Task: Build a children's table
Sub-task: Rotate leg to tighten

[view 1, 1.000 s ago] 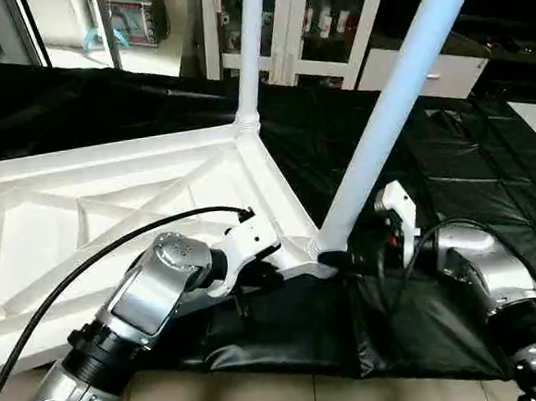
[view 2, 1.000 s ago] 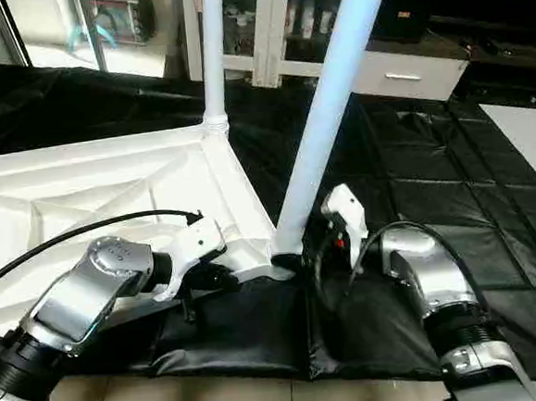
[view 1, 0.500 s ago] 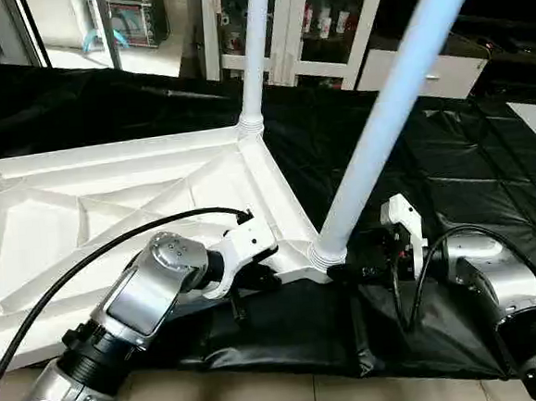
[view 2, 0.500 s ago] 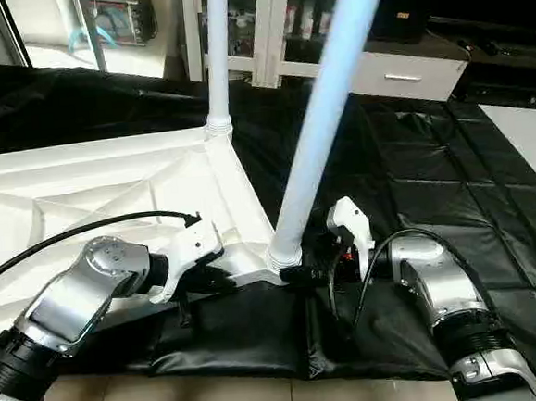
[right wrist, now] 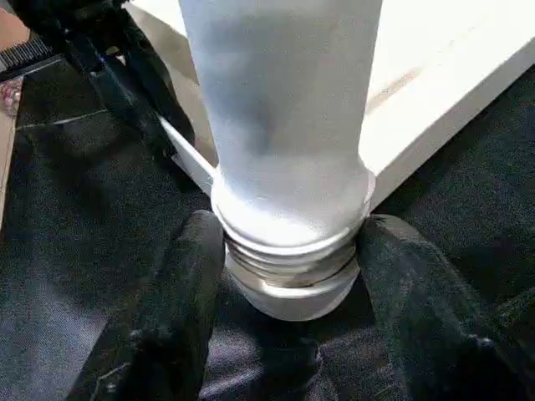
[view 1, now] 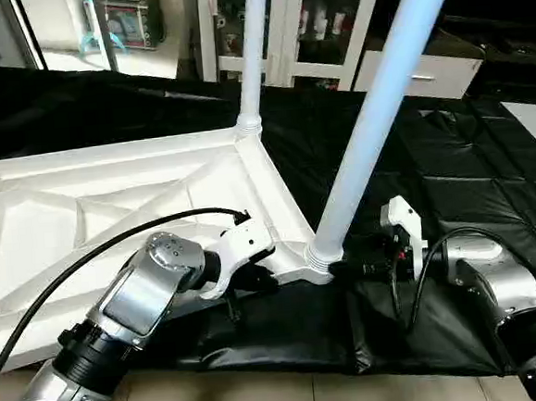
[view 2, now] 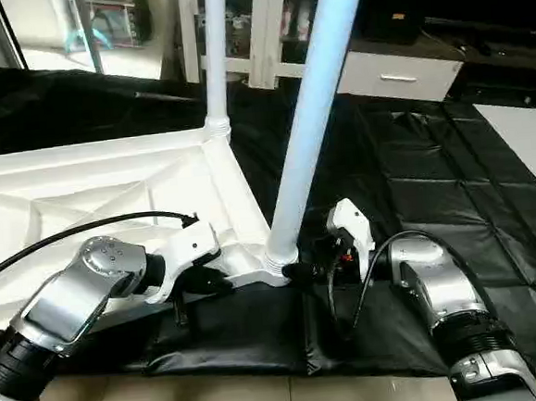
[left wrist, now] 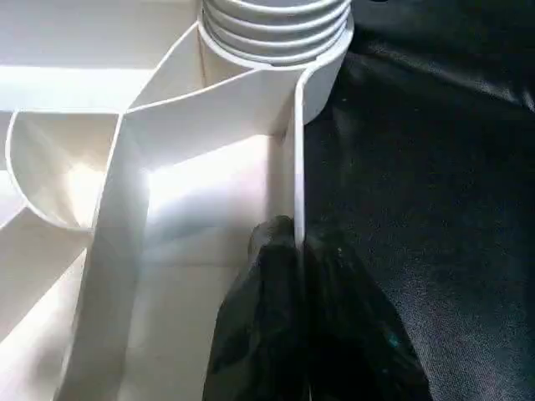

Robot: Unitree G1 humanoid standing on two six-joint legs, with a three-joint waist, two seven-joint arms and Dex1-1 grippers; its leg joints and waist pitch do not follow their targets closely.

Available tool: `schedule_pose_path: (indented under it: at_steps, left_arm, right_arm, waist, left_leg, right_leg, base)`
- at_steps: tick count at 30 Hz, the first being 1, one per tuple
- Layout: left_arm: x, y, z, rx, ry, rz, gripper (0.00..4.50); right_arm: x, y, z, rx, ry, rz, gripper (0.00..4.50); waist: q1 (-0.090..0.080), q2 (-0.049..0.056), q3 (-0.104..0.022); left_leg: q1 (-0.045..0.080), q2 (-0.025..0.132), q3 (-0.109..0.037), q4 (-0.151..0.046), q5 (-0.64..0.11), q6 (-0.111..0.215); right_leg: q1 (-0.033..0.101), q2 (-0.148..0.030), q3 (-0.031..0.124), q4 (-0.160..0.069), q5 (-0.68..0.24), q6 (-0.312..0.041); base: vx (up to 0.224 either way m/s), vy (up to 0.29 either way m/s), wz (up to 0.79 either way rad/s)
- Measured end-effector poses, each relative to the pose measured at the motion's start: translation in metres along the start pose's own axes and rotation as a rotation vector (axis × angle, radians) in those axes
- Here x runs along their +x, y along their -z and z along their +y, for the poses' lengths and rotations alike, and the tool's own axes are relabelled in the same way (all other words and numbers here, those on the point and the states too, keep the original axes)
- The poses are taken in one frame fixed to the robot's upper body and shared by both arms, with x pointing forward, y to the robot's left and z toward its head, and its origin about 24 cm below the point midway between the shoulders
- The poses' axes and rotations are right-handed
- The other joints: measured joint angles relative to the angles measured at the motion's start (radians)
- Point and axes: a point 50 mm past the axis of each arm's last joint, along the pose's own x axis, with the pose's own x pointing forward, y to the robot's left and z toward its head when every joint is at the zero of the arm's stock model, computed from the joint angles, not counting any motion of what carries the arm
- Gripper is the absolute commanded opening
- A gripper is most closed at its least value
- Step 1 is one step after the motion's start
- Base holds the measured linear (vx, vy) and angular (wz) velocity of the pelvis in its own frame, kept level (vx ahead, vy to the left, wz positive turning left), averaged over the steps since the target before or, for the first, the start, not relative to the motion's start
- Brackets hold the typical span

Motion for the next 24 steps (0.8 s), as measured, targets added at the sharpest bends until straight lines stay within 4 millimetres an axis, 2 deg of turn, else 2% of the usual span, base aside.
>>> schedule_pose_path:
  at_steps: [4, 5, 8, 10, 18, 24]
  left_arm:
    - [-0.001, 0.001, 0.001, -0.001, -0.004, 0.006, 0.0]
    - [-0.001, 0.001, 0.001, 0.0, -0.006, 0.007, 0.0]
    - [-0.001, 0.001, 0.001, 0.002, -0.009, 0.011, 0.0]
    - [-0.001, 0.001, 0.001, 0.004, -0.007, 0.009, 0.0]
    - [0.001, 0.0, -0.001, 0.009, 0.002, 0.005, 0.0]
    - [0.001, -0.001, -0.001, 0.012, 0.001, 0.005, 0.0]
  right_arm:
    - [0.001, 0.001, 0.0, -0.02, 0.011, 0.007, 2.25]
    - [0.001, 0.001, 0.0, -0.018, 0.013, 0.005, 2.55]
    - [0.005, 0.0, 0.0, 0.001, 0.013, -0.006, 2.68]
    - [0.005, 0.0, 0.0, 0.015, 0.011, -0.011, 2.97]
    - [0.013, -0.009, -0.001, -0.002, -0.009, -0.032, 3.62]
    - [0.019, -0.007, -0.001, -0.028, -0.001, -0.008, 3.62]
  waist:
    - [-0.004, -0.001, -0.001]
    - [-0.005, -0.001, -0.001]
    - [-0.006, -0.001, -0.001]
    - [-0.003, -0.001, -0.001]
    - [0.003, -0.001, -0.001]
    - [0.006, -0.002, -0.001]
  left_leg:
    - [0.001, 0.0, 0.0, 0.0, 0.0, 0.0]
    - [0.001, 0.0, 0.0, 0.0, 0.0, 0.0]
    - [0.001, 0.0, 0.0, 0.0, 0.0, 0.0]
    - [0.001, 0.0, 0.0, 0.0, 0.0, 0.0]
    - [0.0, 0.0, 0.0, 0.0, 0.0, 0.0]
    - [-0.001, 0.0, 0.0, 0.0, 0.0, 0.0]
  right_leg:
    - [0.0, 0.0, 0.0, 0.0, 0.0, -0.001]
    - [0.0, 0.0, 0.0, 0.0, 0.0, 0.0]
    - [0.0, 0.0, 0.0, 0.0, -0.001, 0.002]
    - [0.0, 0.0, 0.0, 0.0, -0.001, 0.002]
    - [0.0, 0.0, 0.0, 0.0, 0.0, -0.001]
    - [0.0, 0.0, 0.0, 0.0, 0.0, -0.001]
  base:
    - [0.0, 0.0, 0.0]
    - [0.0, 0.0, 0.0]
    - [0.0, 0.0, 0.0]
    - [0.0, 0.0, 0.0]
    - [0.0, 0.0, 0.0]
    - [0.0, 0.0, 0.0]
